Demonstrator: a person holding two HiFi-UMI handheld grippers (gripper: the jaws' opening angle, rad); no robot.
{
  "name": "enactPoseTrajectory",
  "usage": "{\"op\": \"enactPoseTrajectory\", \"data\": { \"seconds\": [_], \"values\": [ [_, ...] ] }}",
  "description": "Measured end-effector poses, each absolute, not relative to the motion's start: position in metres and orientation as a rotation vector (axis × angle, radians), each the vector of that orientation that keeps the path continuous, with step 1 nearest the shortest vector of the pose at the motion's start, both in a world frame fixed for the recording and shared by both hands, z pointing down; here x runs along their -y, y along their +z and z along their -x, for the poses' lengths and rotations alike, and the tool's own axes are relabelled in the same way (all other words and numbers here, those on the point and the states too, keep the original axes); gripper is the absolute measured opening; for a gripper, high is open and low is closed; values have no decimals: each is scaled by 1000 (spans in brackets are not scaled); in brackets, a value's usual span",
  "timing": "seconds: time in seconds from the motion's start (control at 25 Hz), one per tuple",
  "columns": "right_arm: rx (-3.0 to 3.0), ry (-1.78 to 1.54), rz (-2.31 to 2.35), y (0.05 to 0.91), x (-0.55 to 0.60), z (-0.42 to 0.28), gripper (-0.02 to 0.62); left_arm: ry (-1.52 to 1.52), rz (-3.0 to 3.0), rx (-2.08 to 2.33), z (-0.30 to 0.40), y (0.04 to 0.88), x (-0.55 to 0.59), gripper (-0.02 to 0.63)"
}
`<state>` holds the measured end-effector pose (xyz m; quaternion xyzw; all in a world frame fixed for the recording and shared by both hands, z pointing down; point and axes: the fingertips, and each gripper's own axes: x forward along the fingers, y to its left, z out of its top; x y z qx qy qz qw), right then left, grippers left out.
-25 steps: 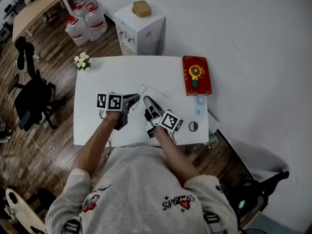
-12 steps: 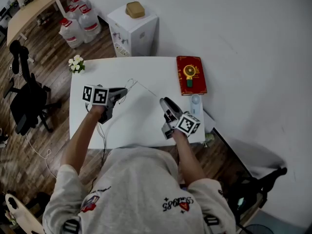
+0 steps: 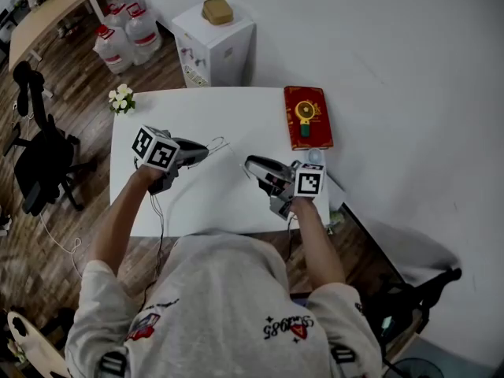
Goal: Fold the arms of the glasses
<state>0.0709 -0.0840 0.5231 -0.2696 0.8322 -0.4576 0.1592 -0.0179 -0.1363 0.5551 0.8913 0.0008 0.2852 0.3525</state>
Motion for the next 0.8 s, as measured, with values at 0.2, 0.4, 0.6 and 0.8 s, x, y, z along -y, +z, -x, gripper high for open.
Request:
{"op": "enactPoseTrajectory", "data": {
  "seconds": [0.2, 0.4, 0.6, 0.8],
  "values": [
    [-2424, -1359, 652, 530, 73, -53, 83, 792, -2321, -26, 17, 561, 136, 25],
    [-2418, -1373, 664, 538, 71, -46, 25, 792, -2316, -33, 14, 562, 137, 25],
    [-2342, -1390, 695, 544, 71, -42, 25, 704, -2262, -17, 5, 564, 136, 25],
    [-2376, -1304, 745, 539, 80, -24, 25, 587, -2199, 19, -2, 558, 140, 25]
  ]
}}
